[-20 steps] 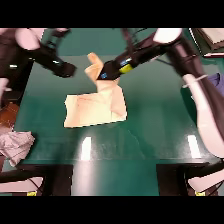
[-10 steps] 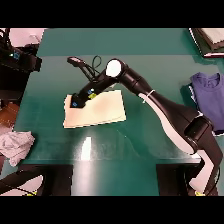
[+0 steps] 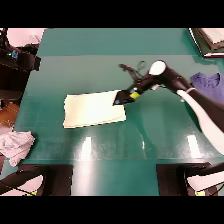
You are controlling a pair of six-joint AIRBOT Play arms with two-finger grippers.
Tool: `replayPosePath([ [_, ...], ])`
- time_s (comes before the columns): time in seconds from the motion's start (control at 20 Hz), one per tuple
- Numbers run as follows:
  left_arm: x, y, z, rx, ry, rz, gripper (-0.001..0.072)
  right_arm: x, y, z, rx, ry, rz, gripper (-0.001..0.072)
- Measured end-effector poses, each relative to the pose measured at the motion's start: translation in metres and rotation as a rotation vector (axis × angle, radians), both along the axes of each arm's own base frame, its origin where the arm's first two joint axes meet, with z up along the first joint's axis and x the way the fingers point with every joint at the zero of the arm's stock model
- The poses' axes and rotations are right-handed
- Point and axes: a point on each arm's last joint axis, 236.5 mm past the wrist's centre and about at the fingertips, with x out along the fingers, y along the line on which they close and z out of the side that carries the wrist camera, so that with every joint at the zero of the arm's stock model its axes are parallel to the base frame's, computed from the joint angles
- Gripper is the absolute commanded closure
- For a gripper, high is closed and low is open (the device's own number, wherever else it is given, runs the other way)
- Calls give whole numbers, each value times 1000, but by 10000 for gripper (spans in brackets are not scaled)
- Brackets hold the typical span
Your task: Fold the shirts.
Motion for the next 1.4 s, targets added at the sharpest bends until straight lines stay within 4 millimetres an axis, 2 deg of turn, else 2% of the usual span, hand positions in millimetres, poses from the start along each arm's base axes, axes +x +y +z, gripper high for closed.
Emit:
replayPosePath([
  [0.1, 3, -1, 2, -5, -14, -2, 684, 8, -27, -15, -8, 18, -115, 110],
  [0.15, 4, -2, 3, -9, -18, -3, 684, 10, -35, -23, -9, 29, -159, 110],
  [0.3, 6, -3, 1, -12, -24, -3, 684, 16, -42, -44, 10, 63, -254, 110],
  [0.45, 6, -5, -6, -18, -8, -7, 684, 17, -23, -63, 37, 114, -270, 113],
  [0.6, 4, -7, -14, -23, 12, -10, 684, 22, 14, -70, 90, 147, -264, 124],
  [0.65, 4, -7, -16, -23, 15, -10, 684, 24, 26, -72, 101, 146, -257, 212],
  [0.75, 4, -7, -18, -23, 20, -11, 684, 27, 50, -76, 110, 128, -229, 562],
  [0.8, 4, -7, -18, -23, 21, -11, 684, 27, 61, -77, 110, 109, -204, 696],
  [0.9, 3, -7, -19, -25, 23, -12, 684, 28, 81, -68, 137, 70, -159, 694],
  [1.0, 3, -8, -20, -25, 25, -12, 684, 31, 90, -56, 160, 26, -123, 695],
  [1.1, 3, -8, -20, -27, 27, -13, 684, 38, 81, -40, 162, -12, -114, 695],
  [1.2, 2, -9, -20, -31, 31, -15, 684, 52, 52, -24, 136, -60, -142, 695],
  [1.3, 1, -14, -20, -51, 33, -23, 684, 70, 7, -3, 103, -119, -200, 695],
  [1.4, 1, -25, -18, -95, 30, -41, 684, 90, -50, 19, 55, -192, -280, 695],
])
